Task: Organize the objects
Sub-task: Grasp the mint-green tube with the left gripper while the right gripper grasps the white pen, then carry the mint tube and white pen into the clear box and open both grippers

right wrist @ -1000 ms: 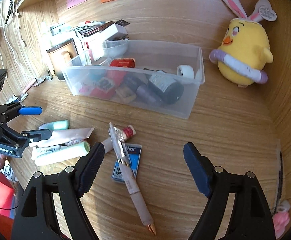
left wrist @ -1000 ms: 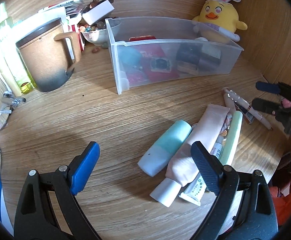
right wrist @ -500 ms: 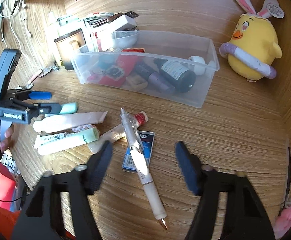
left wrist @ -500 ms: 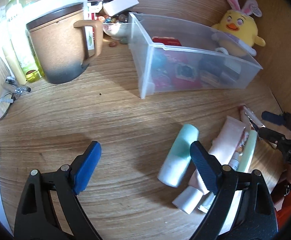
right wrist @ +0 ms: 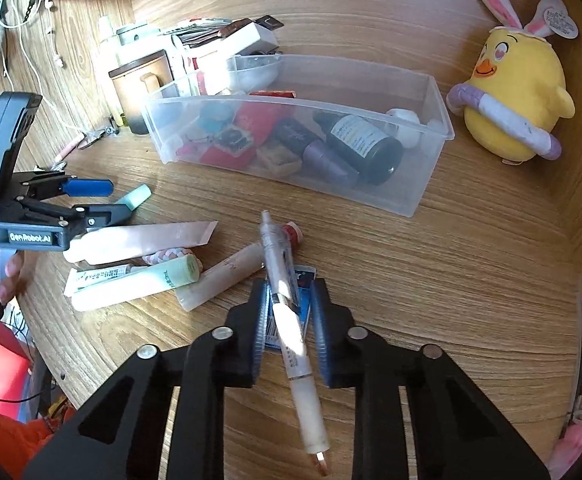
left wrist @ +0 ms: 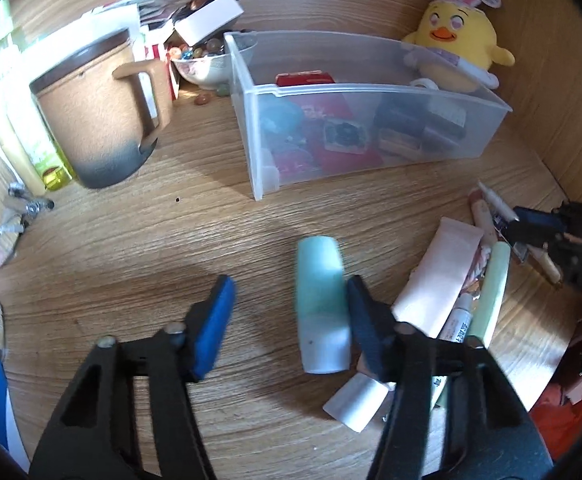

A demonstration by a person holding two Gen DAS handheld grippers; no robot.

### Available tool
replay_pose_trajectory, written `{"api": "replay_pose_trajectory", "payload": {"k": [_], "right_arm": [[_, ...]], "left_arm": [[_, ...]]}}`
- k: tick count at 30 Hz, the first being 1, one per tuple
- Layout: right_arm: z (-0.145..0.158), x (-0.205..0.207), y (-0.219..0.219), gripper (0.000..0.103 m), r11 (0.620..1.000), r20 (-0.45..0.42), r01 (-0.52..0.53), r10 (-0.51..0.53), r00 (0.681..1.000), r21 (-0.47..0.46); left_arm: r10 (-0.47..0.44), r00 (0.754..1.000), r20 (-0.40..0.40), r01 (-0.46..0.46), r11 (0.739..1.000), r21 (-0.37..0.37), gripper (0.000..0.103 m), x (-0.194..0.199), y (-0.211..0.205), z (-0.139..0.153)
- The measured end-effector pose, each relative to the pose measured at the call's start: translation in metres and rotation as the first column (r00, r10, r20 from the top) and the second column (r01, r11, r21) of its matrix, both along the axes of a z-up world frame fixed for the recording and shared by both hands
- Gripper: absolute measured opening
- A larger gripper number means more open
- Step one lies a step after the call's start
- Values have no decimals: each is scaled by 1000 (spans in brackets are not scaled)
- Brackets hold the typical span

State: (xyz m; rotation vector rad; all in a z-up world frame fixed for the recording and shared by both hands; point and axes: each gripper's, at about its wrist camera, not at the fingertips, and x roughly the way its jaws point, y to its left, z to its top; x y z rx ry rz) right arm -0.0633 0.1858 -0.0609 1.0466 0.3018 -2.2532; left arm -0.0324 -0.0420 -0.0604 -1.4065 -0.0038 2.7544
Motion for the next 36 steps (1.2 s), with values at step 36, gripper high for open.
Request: {"api": "replay_pose_trajectory", "payload": {"k": [36], "right_arm": [[109,-21,36,12,956,-253,132,-200,947,-263]], "left_arm": [[21,941,-338,31,988,150,25,-6,17,96]]}}
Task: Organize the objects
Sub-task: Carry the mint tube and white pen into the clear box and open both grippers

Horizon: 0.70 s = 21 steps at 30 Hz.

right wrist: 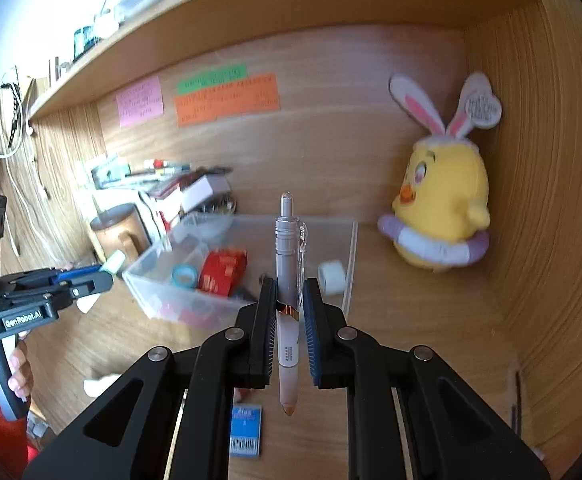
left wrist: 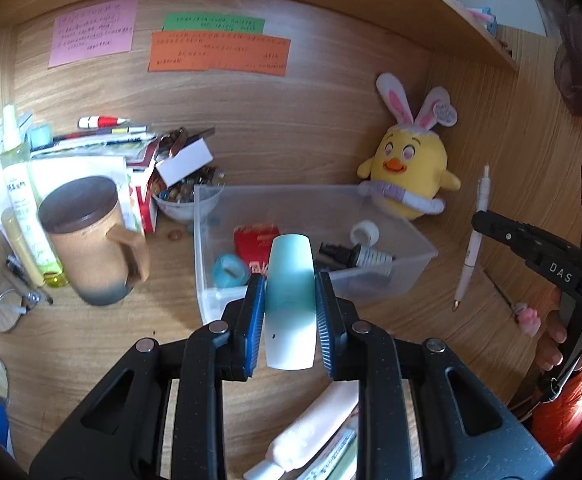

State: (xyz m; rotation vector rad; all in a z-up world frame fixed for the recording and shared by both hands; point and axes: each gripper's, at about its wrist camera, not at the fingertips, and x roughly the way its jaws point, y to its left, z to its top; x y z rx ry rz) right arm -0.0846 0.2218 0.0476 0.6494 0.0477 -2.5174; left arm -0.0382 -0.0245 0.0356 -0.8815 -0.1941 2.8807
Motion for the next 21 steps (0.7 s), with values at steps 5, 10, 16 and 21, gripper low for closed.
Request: {"api": "replay_pose_trajectory", "payload": {"k": [5,10,16,21], "right_arm": [[19,-7,-8,12,1000,-61,0,0,998,0],[34,-18,-21,12,1000,-111,5,-3,994,14],[33,-37,-37,12,998,-131,24,-17,991,56],[15,-59,-51,12,988,-104,45,-30,994,148]], "left_arm": [[5,1000,-15,-5,1000,15,25,-13,-1,8],[11,1000,-25,-10,1000,19,25,-27,-2,16],[18,1000,-13,-18,1000,17,25,-52,-4,19],[36,998,46,-36,999,10,25,-79,-6,7]]}}
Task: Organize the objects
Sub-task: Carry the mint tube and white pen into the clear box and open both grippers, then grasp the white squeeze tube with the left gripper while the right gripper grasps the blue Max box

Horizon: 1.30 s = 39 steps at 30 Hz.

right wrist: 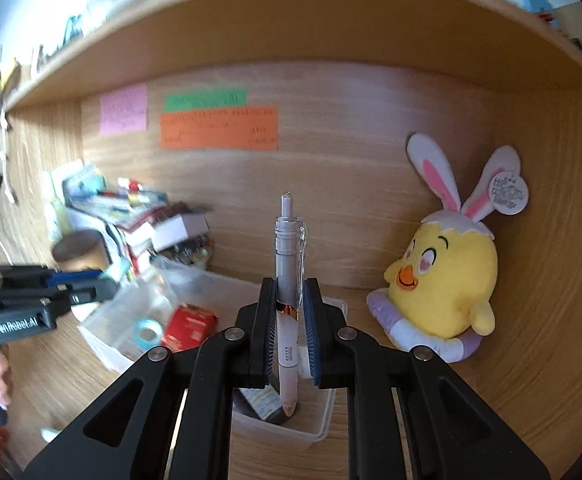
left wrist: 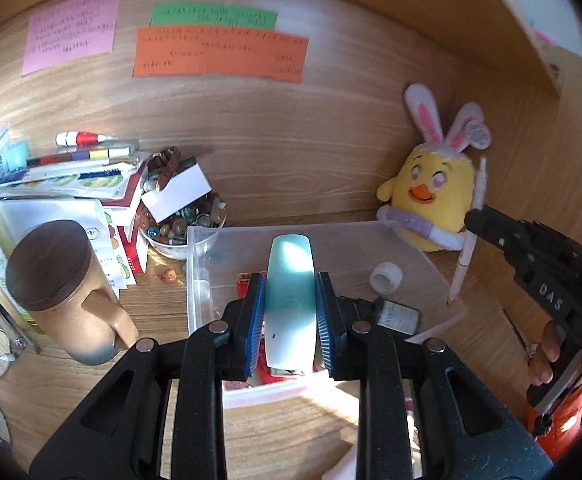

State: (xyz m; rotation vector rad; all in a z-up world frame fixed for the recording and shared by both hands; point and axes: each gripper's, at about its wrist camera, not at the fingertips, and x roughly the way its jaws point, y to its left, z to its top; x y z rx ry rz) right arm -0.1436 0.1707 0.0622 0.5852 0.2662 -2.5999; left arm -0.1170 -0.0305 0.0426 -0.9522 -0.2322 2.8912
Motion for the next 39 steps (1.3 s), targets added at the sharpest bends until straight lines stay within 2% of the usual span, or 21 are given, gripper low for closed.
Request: {"api": "replay_pose_trajectory", "payload": {"k": [7,14,21,29,31,33,35,39], "right_arm": [[-31,-20,-12,12,996,68,-13,7,998,84],[-53,-29,-26,12,989,127,-51,33,991,136],[-64,-32,-38,16,984,187,-110,83,979,141],[-67,-33,-42,18,982,249,-152,120,961,114],[-66,-31,-42,20,981,254,-157,125,959,111],[-64,-29,-42,28,981,252,-159,128,959,107],[-61,-24,-40,35,982,241,-156,128,962,102],[-54,-16,-34,41,984,229,-156,134,964,85]], "left_arm": [[8,997,74,-9,1000,13,25,-25,-4,-24],[0,993,117,-1,1000,6,25,-34,-1,-39],[-17,989,145,17,1000,2,25,-36,4,-47],[-37,990,134,36,999,10,26,-27,7,-40],[-40,991,124,39,999,10,34,-23,8,-36],[-39,993,108,38,999,7,44,-17,9,-31],[-35,996,84,35,999,-2,49,-9,10,-25],[-35,998,50,37,999,-26,58,8,12,-15]]}}
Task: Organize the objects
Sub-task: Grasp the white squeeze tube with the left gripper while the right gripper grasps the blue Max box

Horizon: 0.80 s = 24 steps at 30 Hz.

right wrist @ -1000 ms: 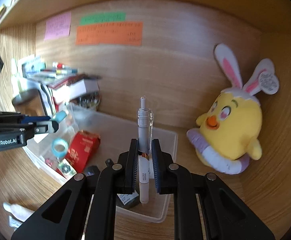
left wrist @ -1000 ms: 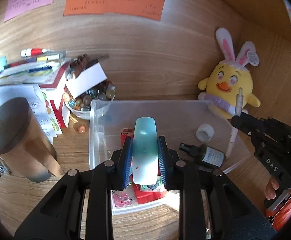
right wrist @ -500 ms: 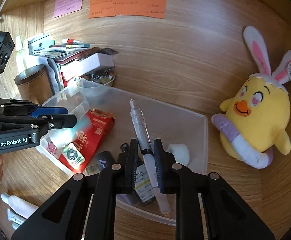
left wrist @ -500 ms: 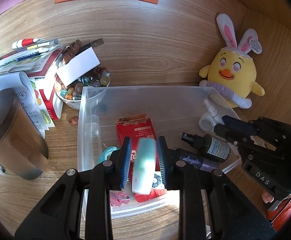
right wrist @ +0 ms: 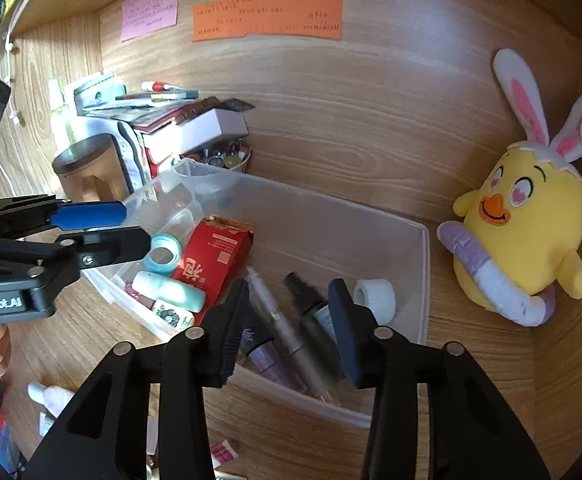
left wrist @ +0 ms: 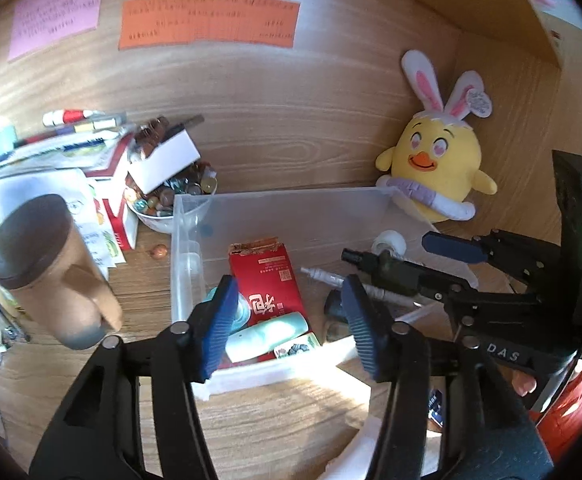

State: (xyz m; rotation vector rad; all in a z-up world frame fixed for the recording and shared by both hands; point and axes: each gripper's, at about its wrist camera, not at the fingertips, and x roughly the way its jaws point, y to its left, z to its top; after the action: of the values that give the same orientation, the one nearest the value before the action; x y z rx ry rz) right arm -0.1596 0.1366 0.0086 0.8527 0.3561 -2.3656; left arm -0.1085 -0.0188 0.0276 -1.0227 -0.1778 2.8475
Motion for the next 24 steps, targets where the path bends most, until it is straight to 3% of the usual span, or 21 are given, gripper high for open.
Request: {"api": "replay_pose_trajectory", "payload": {"k": [2,10,15,24], "right_arm": [[4,4,4,44,1000,-6,0,0,1000,-12],[16,34,19,72,999,-47,-1,-1,999,-38],[14,51,28,78,999,-45,-4,1,999,-53],[-5,74,43,78,998,6,16,-16,1000,-58]], "left_arm": [[2,1000,-15,-3,1000,-9,65,9,0,3],[7,999,-41,-10,997,-70,87,45,6,5],[13,1000,-18,-14,996,-86,87,63,4,-6],[41,997,64,-36,997,-72,87,94,-9,-36]]}}
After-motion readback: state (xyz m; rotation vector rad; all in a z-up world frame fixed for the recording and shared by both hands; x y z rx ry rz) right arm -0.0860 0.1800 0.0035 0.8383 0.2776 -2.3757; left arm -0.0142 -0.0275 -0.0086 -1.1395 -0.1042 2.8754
